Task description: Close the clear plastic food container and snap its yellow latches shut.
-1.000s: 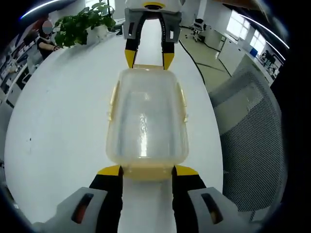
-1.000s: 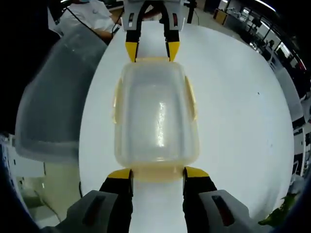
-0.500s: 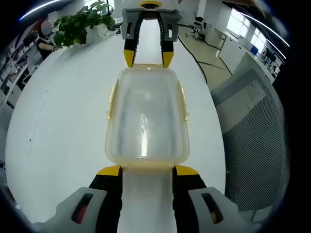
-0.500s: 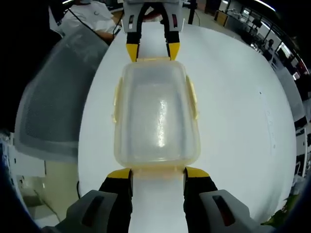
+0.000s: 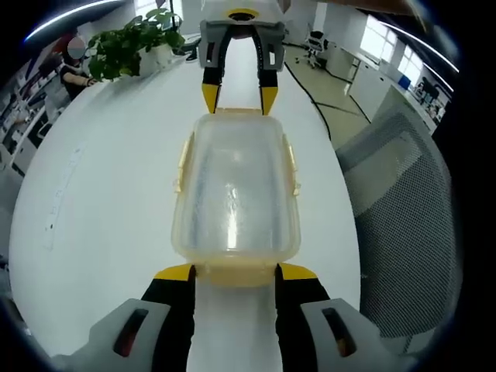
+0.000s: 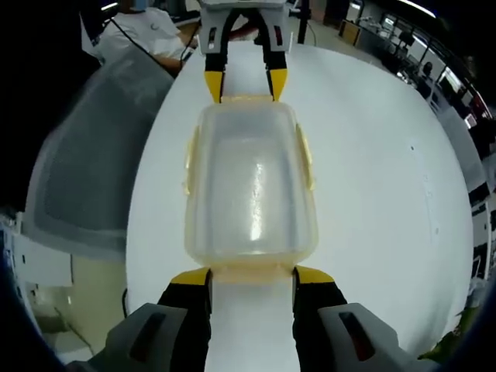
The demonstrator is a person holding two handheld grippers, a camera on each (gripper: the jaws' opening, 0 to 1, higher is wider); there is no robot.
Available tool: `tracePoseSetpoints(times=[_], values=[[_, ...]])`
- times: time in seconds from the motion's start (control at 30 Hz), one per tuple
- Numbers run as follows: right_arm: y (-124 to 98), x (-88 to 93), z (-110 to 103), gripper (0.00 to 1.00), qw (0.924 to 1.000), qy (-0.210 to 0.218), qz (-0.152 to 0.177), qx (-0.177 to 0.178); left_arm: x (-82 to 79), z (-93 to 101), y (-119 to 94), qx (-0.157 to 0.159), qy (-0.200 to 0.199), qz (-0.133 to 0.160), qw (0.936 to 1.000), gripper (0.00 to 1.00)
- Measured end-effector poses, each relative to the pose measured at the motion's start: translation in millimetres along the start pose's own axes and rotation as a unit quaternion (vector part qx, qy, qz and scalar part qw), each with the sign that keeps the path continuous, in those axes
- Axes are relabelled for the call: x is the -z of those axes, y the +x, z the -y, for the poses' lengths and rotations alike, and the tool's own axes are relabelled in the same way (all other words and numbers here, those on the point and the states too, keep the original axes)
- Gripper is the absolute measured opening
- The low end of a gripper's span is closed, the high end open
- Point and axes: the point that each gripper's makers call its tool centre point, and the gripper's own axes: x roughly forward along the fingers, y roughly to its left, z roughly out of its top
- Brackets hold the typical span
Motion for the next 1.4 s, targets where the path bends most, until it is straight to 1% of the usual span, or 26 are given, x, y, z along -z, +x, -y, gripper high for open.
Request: tracePoseSetpoints(times=[0.2,0.23,0.3,0.33,0.4,0.53,0.57,0.6,0.63,0.67,0.7,0.77,0.8,0.87,0.93,0.97,1.03,1.07,1.1,1.13,1.17,1.2,1.27,1.3,1.33,1.4], values=[[-5,7.0,0,0.39,0.9996,0.029,0.005,0.004,2.4,-0.7,-6,-0.002,-0.018,0.007,0.9998,0.39],[-6,5.0,-1,0.39,0.9983,0.054,0.019,0.005,2.3,-0.5,-7,-0.002,-0.026,0.011,0.9996,0.39],[-9,3.9,-2,0.41,0.9935,0.108,0.037,0.002,0.0,3.1,-9,0.009,-0.066,0.025,0.9975,0.39],[-10,6.1,-2,0.43,0.9917,0.124,0.034,0.004,0.1,3.7,-10,0.013,-0.103,0.027,0.9942,0.39],[-11,8.3,-1,0.43,0.9896,0.139,0.038,0.008,-2.1,-0.8,-13,0.006,-0.123,0.038,0.9916,0.39],[-15,6.3,1,0.42,0.9761,0.208,0.062,0.010,-2.9,-0.2,-15,0.016,-0.178,0.053,0.9824,0.38],[-15,5.8,0,0.42,0.9725,0.223,0.067,0.008,-5.0,-0.2,-15,0.024,-0.216,0.066,0.9739,0.38],[-17,3.3,0,0.42,0.9654,0.249,0.078,0.004,-5.5,0.3,-16,0.030,-0.239,0.071,0.9680,0.38],[-17,1.9,0,0.42,0.9612,0.262,0.084,0.005,-6.5,0.3,-16,0.037,-0.268,0.078,0.9595,0.38],[-18,1.0,2,0.42,0.9570,0.276,0.090,0.009,-7.8,-1.0,-16,0.039,-0.283,0.087,0.9544,0.38],[-17,0.7,4,0.41,0.9555,0.280,0.093,0.013,-10.0,-1.9,-16,0.042,-0.297,0.098,0.9490,0.38],[-17,-2.7,3,0.41,0.9493,0.298,0.101,0.013,-13.6,-2.9,-18,0.046,-0.334,0.117,0.9341,0.36],[-17,-3.9,3,0.41,0.9462,0.306,0.104,0.014,-14.1,-3.1,-18,0.048,-0.359,0.122,0.9242,0.35],[-16,-9.1,5,0.40,0.9391,0.322,0.119,0.018,-13.6,-4.6,-17,0.045,-0.383,0.130,0.9135,0.35],[-15,-14.3,5,0.40,0.9327,0.334,0.134,0.016,-12.2,-3.4,-16,0.044,-0.388,0.130,0.9112,0.35],[-14,-13.0,11,0.40,0.9244,0.354,0.139,0.028,-11.4,-3.1,-16,0.042,-0.393,0.128,0.9099,0.35],[-13,-11.6,11,0.39,0.9235,0.357,0.137,0.036,-8.7,-4.5,-16,0.029,-0.403,0.125,0.9064,0.35],[-13,-11.4,11,0.38,0.9206,0.363,0.138,0.038,-6.9,-5.9,-16,0.023,-0.410,0.124,0.9035,0.35],[-12,-12.1,10,0.38,0.9139,0.378,0.141,0.041,-3.1,-5.6,-15,0.018,-0.437,0.116,0.8919,0.35],[-12,-11.8,10,0.38,0.9114,0.384,0.142,0.042,-3.6,-4.9,-15,0.019,-0.448,0.118,0.8862,0.35],[-11,-11.7,9,0.37,0.9090,0.389,0.143,0.040,-7.0,-3.3,-14,0.024,-0.465,0.129,0.8758,0.35],[-10,-9.5,9,0.35,0.9036,0.403,0.139,0.042,-7.6,-2.8,-14,0.025,-0.480,0.131,0.8671,0.35],[-9,-9.1,9,0.31,0.9009,0.408,0.141,0.045,-9.3,-6.1,-15,0.018,-0.499,0.143,0.8545,0.34],[-9,-10.2,9,0.31,0.8973,0.414,0.145,0.045,-9.8,-7.3,-15,0.016,-0.510,0.149,0.8472,0.34],[-9,-11.8,9,0.31,0.8897,0.427,0.153,0.046,-8.9,-7.3,-14,0.017,-0.511,0.148,0.8466,0.33],[-8,-11.6,8,0.31,0.8863,0.434,0.155,0.045,-7.3,-5.0,-12,0.016,-0.513,0.141,0.8465,0.33]])
